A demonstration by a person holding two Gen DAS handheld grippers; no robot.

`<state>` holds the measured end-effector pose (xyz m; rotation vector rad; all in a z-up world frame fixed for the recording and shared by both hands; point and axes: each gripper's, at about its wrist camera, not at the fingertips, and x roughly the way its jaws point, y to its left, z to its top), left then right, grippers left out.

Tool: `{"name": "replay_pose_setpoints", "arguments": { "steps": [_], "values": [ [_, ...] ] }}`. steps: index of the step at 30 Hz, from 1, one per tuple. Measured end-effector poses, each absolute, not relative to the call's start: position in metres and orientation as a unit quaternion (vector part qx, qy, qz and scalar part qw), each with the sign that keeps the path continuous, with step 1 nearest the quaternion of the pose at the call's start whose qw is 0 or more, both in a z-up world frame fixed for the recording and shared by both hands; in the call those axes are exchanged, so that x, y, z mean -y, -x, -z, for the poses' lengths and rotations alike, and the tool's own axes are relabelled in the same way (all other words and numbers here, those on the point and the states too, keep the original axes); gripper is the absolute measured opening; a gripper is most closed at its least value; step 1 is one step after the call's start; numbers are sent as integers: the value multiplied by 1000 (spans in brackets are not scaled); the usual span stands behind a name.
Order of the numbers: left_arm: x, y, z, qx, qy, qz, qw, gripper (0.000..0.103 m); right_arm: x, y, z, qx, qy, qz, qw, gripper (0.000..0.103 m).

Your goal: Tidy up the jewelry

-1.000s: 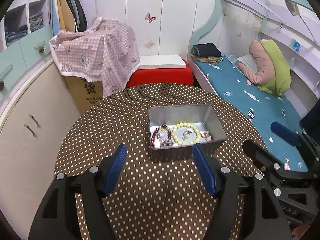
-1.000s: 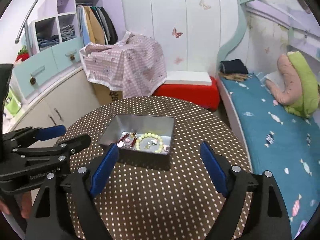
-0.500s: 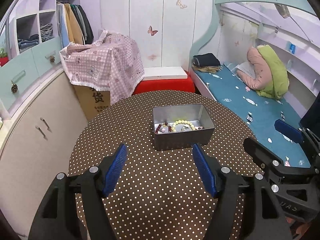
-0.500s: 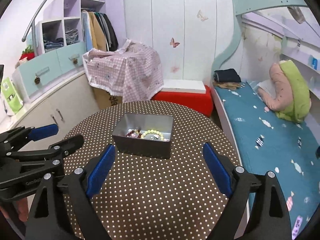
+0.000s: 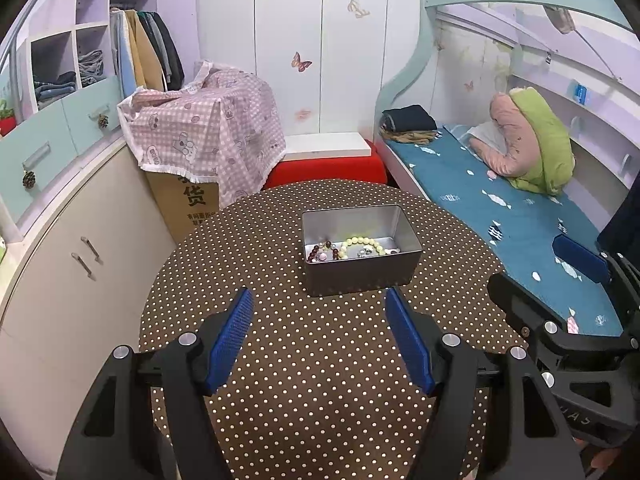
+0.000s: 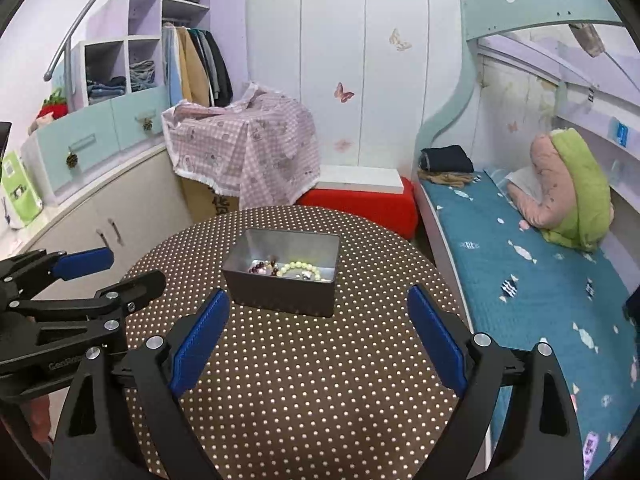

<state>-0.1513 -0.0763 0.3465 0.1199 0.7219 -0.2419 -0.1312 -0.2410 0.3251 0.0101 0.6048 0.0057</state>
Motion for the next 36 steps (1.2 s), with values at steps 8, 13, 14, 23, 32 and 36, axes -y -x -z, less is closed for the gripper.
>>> {"name": "replay_pose_setpoints", "arguments": {
  "steps": [8,13,14,23,32,36],
  "values": [
    [77,150,-346,-356,-62,115,925,66,239,129,-325,-301,-2,3,954,87],
    [77,149,-346,-356,-64,115,925,66,236,126,-325,-302,3,5,953,87],
    [77,149,-346,-356,-63,115,925,66,235,125,-325,-302,3,6,953,87],
    [78,152,-344,-356,-65,112,925,66,235,126,-326,-299,8,9,954,87],
    [78,154,-344,-356,-66,110,925,66,233,126,-325,-300,5,12,954,87],
    [78,154,-344,-357,-65,111,925,66,233,127,-325,-300,5,13,954,87]
  ]
}}
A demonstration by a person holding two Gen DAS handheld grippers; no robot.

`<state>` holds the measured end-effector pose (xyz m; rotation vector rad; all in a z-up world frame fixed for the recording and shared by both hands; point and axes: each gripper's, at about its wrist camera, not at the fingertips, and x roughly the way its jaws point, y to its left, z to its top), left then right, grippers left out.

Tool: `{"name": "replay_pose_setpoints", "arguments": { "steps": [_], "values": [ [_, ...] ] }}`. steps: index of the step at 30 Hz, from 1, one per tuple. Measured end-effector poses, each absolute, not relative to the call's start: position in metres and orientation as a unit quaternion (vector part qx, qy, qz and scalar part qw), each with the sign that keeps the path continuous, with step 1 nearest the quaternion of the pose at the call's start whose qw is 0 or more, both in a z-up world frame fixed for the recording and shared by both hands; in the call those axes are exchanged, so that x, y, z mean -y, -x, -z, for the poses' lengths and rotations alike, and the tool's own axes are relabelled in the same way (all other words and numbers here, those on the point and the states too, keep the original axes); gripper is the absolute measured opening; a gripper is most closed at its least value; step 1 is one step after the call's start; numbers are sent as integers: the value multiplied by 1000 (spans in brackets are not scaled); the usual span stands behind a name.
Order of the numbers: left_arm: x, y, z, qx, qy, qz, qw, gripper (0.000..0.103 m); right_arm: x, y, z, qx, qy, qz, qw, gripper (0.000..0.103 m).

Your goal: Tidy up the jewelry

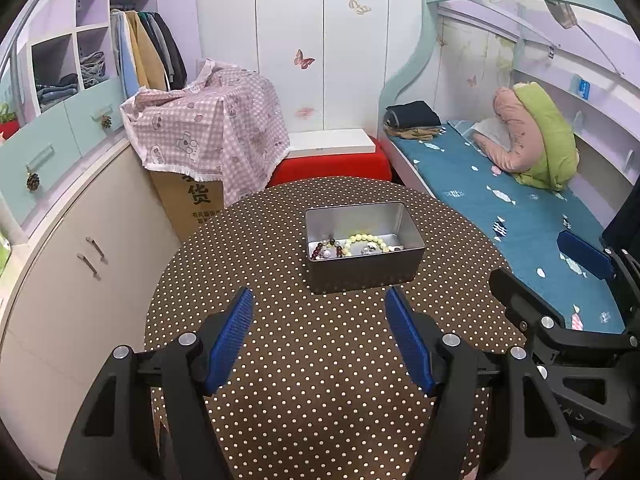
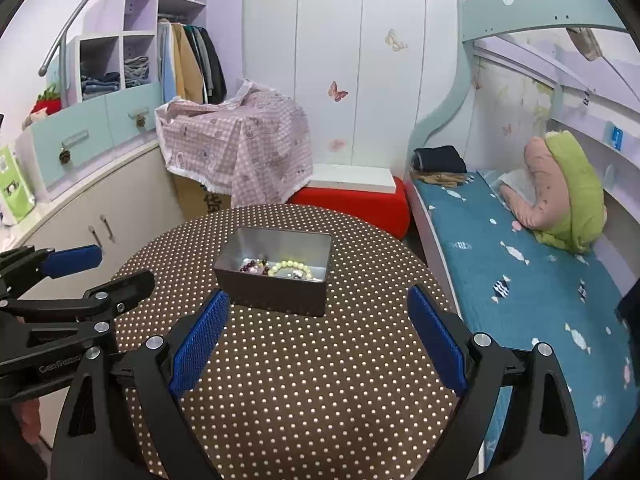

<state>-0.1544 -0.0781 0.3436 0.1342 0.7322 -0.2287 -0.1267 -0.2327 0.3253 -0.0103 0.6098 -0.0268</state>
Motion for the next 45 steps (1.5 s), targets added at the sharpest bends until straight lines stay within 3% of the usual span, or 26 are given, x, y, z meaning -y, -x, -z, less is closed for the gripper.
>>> {"name": "replay_pose_setpoints", "arguments": {
  "steps": [45],
  "values": [
    [72,161,-344,-362,-67,99,925,66,233,132,-324,-299,5,16,954,87]
  ]
}}
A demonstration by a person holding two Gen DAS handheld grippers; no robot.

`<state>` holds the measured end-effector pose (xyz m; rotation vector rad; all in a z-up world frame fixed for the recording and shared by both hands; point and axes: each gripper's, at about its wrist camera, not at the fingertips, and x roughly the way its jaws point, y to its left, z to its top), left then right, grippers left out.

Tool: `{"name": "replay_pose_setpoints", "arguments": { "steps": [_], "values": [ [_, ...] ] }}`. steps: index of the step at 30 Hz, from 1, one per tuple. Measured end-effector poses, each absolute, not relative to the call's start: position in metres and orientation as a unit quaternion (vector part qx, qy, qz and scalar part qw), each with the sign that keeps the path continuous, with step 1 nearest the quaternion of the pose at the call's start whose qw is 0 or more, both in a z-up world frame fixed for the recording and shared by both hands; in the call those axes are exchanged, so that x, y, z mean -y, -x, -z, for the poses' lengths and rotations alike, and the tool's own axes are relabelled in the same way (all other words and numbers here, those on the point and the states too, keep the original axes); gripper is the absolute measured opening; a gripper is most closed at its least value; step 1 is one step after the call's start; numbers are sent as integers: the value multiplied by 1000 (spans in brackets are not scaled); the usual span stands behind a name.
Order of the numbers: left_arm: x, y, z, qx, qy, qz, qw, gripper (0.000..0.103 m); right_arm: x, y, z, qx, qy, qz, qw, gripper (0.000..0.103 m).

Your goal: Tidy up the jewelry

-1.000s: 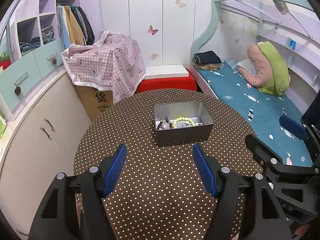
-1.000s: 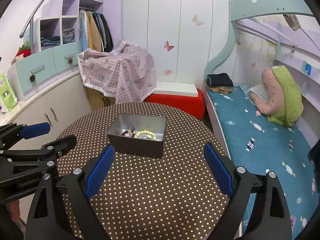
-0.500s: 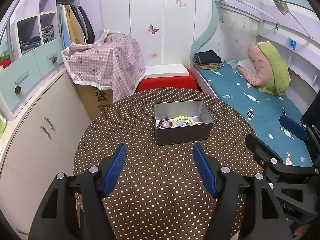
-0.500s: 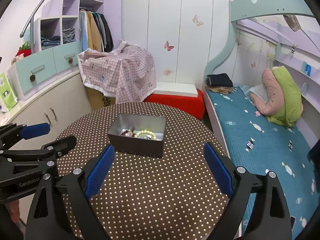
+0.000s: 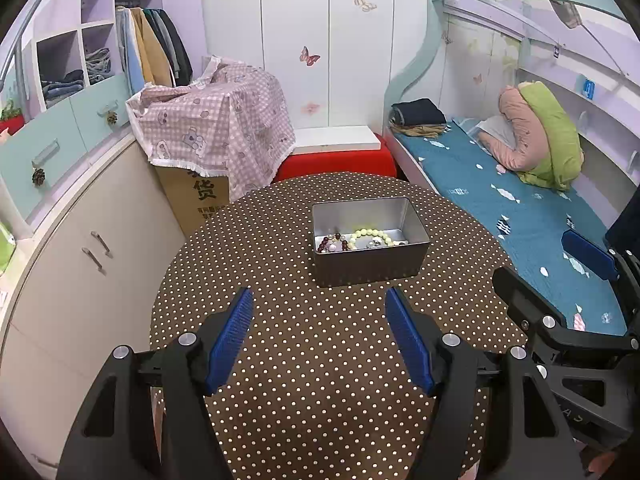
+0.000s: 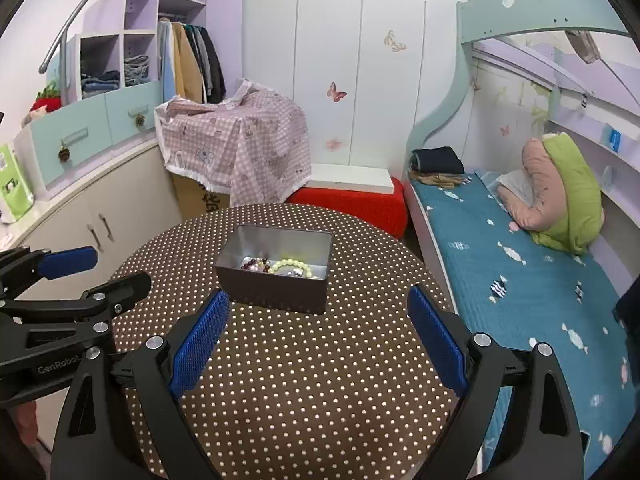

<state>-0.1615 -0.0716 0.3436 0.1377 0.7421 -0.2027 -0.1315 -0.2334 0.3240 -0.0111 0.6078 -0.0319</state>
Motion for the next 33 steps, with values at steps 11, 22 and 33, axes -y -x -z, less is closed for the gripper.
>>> {"name": "replay_pose_setpoints", "arguments": {
  "steps": [11,22,33],
  "values": [
    [72,164,-344,-363,-67,95,925,66,238,135,-325,-301,1,19,953,87],
    [74,169,-346,-361,-62,95,926,66,242,136,-325,-300,-3,21,954,87],
    [77,165,-348,-371,-66,92,922,66,242,136,-325,-305,-3,21,952,87]
  ]
}}
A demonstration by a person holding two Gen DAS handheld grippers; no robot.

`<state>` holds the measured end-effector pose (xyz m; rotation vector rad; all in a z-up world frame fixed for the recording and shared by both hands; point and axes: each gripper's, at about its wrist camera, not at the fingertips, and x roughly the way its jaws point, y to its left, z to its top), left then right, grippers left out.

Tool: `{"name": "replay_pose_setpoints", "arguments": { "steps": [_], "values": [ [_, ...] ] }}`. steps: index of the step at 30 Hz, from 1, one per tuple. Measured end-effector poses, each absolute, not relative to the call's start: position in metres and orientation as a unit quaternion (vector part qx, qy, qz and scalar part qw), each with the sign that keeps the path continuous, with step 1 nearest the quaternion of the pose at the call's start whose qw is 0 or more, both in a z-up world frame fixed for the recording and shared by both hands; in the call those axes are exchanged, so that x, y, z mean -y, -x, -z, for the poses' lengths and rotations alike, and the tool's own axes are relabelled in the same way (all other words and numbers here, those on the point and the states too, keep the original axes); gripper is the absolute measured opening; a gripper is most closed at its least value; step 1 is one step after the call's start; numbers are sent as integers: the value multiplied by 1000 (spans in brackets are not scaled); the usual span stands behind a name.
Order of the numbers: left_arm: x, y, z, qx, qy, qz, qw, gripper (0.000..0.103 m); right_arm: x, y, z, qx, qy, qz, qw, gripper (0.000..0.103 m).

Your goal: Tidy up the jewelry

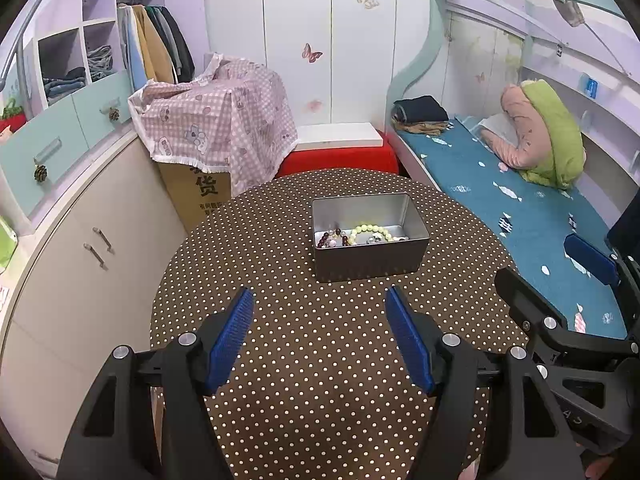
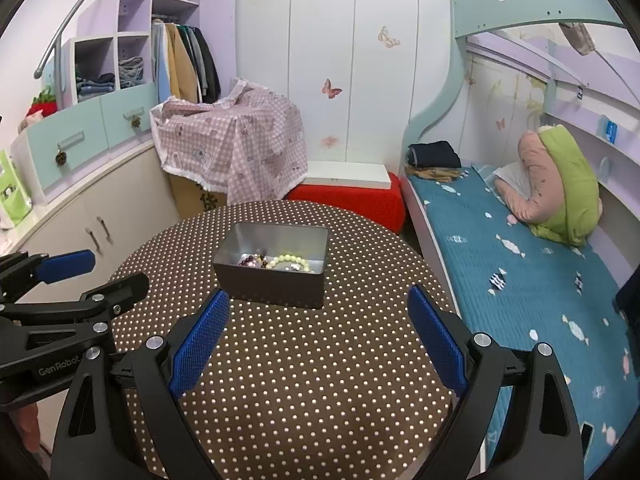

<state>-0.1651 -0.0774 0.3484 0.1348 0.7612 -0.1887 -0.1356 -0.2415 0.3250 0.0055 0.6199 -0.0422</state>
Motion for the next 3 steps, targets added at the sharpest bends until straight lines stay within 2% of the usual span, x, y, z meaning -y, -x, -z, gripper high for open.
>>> {"name": "replay_pose_setpoints", "arguments": {
  "steps": [3],
  "values": [
    [77,164,-349,-371,-67,91,922,66,241,134,-324,-306,-3,20,952,87]
  ]
}}
